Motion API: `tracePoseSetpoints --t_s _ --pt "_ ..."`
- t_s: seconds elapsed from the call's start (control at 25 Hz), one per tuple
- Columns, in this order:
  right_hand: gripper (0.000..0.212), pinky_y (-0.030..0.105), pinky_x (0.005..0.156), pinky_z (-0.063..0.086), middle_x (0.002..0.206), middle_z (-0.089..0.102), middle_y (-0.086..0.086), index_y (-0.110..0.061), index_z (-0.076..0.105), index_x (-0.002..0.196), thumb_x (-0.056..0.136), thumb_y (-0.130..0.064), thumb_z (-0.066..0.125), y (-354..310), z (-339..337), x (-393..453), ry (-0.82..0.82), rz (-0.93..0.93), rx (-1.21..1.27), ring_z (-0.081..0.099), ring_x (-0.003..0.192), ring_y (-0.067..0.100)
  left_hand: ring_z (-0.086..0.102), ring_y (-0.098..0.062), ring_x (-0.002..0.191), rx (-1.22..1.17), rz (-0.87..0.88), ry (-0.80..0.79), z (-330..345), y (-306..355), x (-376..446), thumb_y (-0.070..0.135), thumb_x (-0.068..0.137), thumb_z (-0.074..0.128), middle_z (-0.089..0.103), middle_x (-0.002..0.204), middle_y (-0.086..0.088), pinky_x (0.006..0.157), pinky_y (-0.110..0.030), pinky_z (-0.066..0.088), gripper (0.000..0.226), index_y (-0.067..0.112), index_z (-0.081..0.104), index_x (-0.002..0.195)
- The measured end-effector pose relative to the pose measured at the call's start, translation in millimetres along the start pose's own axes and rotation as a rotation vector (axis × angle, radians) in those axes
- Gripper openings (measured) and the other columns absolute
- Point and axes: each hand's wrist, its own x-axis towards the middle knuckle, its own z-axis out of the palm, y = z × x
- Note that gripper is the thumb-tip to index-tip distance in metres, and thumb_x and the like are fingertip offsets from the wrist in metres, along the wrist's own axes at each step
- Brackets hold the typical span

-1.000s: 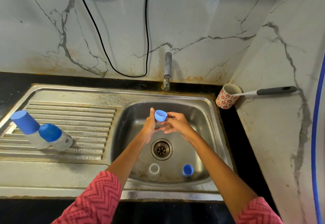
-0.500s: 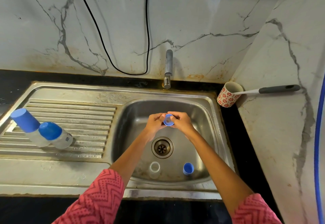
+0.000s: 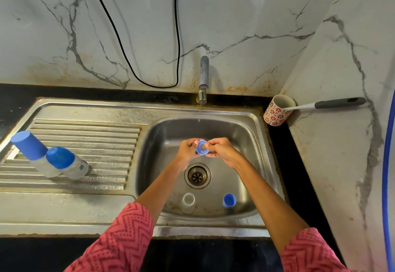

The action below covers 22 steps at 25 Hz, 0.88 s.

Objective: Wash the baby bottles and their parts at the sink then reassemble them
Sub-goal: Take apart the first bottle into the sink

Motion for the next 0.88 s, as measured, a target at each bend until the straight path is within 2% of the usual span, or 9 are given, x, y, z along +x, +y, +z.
tracePoseSetpoints --t_s 0.16,0.24,0.32,0.4,0.48,0.56,0.64,0.76,0.88 --pt "0.017 0.018 0.065 0.055 0.095 0.063 0.014 0.007 0.063 0.105 0.092 -0.003 0.057 8.6 -2.4 -0.9 0.028 -0.095 -0.01 0.063 0.085 0.019 0.062 -0.017 0.087 -0.063 -0.048 -0.103 -6.2 1.7 -1.8 0.006 0.102 0.033 0.06 0.108 -0.016 0.072 -0.017 0.055 0.032 -0.007 0.053 0.122" --pt "0.016 0.014 0.062 0.051 0.092 0.062 0.011 0.004 0.065 0.103 0.09 0.0 0.056 12.3 -1.5 1.5 0.17 -0.177 -0.139 0.06 0.085 0.019 0.063 -0.021 0.091 -0.099 -0.046 -0.106 -4.1 2.3 -3.0 0.002 0.1 0.035 0.06 0.111 -0.018 0.075 -0.019 0.056 0.03 -0.006 0.053 0.123" --pt "0.01 0.015 0.061 0.046 0.088 0.062 0.006 -0.003 0.065 0.092 0.086 0.001 0.058 11.9 -1.3 3.2 0.317 -0.252 -0.209 0.058 0.081 0.018 0.062 -0.027 0.103 -0.106 -0.05 -0.065 0.7 2.3 -3.0 -0.001 0.098 0.039 0.061 0.116 -0.019 0.077 -0.023 0.056 0.029 -0.002 0.053 0.123" --pt "0.01 0.021 0.062 0.047 0.083 0.061 0.006 -0.008 0.058 0.082 0.083 0.001 0.063 10.3 -3.1 3.7 0.364 -0.295 -0.217 0.058 0.076 0.019 0.058 -0.029 0.113 -0.128 -0.08 -0.03 1.9 2.6 -3.0 -0.001 0.096 0.043 0.06 0.119 -0.016 0.082 -0.029 0.053 0.03 0.004 0.053 0.124" --pt "0.014 0.031 0.069 0.055 0.084 0.062 0.01 -0.009 0.055 0.079 0.083 0.0 0.065 8.3 -5.1 1.5 0.323 -0.261 -0.153 0.061 0.077 0.022 0.057 -0.028 0.114 -0.233 -0.116 -0.056 -2.5 2.7 -3.5 0.001 0.096 0.045 0.059 0.118 -0.012 0.088 -0.035 0.051 0.032 0.01 0.049 0.127" --pt "0.016 0.04 0.077 0.058 0.09 0.066 0.017 -0.011 0.057 0.077 0.083 0.0 0.065 9.4 -6.0 0.3 0.273 -0.221 -0.097 0.065 0.085 0.028 0.06 -0.026 0.109 -0.313 -0.126 -0.164 -7.3 3.1 -4.9 0.008 0.097 0.045 0.06 0.119 -0.012 0.091 -0.034 0.052 0.031 0.01 0.047 0.128" --pt "0.008 0.036 0.075 0.059 0.094 0.067 0.019 -0.007 0.062 0.084 0.085 0.001 0.064 10.7 -4.7 -1.3 0.273 -0.201 -0.049 0.066 0.089 0.029 0.064 -0.021 0.103 -0.262 -0.061 -0.246 -8.5 1.3 -5.7 0.01 0.096 0.048 0.063 0.115 -0.012 0.087 -0.027 0.054 0.032 0.005 0.051 0.127" --pt "0.012 0.028 0.069 0.058 0.1 0.066 0.02 0.0 0.064 0.099 0.091 -0.003 0.056 8.7 -1.4 -5.1 0.284 -0.161 0.053 0.065 0.09 0.026 0.065 -0.017 0.094 -0.091 0.085 -0.15 -5.6 -1.6 -5.4 0.005 0.088 0.061 0.065 0.107 -0.011 0.077 -0.02 0.055 0.035 0.0 0.056 0.122" --pt "0.027 0.031 0.07 0.059 0.102 0.065 0.017 -0.002 0.063 0.107 0.096 -0.024 0.053 5.2 -0.6 -8.7 0.214 -0.115 0.087 0.066 0.094 0.026 0.064 -0.017 0.09 0.044 0.204 -0.035 -3.6 -1.1 -4.4 -0.002 0.075 0.072 0.065 0.103 -0.011 0.077 -0.02 0.055 0.044 -0.001 0.059 0.117"
